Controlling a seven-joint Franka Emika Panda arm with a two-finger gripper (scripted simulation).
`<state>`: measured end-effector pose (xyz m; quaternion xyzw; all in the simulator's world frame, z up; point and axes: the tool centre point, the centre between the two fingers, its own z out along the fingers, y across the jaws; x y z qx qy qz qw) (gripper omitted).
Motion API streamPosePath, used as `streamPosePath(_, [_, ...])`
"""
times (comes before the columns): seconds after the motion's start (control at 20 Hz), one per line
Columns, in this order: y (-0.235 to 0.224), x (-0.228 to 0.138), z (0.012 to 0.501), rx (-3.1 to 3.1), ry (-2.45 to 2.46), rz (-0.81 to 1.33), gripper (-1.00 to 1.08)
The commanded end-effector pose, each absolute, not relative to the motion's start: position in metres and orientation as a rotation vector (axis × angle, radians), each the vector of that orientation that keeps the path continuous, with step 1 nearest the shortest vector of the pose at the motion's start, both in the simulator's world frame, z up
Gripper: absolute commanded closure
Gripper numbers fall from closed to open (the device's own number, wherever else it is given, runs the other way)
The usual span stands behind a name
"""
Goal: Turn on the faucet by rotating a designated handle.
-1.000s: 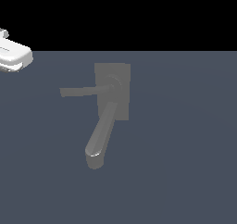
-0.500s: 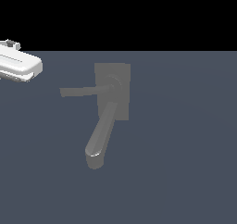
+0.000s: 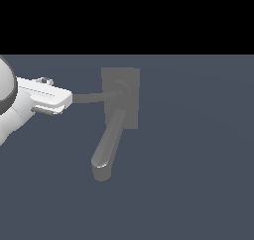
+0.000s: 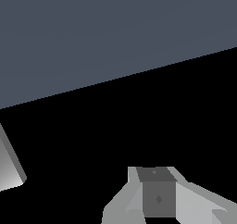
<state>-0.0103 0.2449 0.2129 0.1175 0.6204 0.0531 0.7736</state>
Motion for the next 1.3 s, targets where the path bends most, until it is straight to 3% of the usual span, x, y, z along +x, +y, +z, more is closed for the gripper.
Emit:
streamPosePath(0.0, [0.229, -0.01, 0.189, 0.251, 1.387, 0.074, 1.08])
streamPosePath(0.5, [0.19, -0.015, 0.138, 0.25, 1.484, -0.021, 1.08])
streamPosePath(1.25, [0.169, -0.008, 0.144, 0.2, 1.49, -0.072, 1.08])
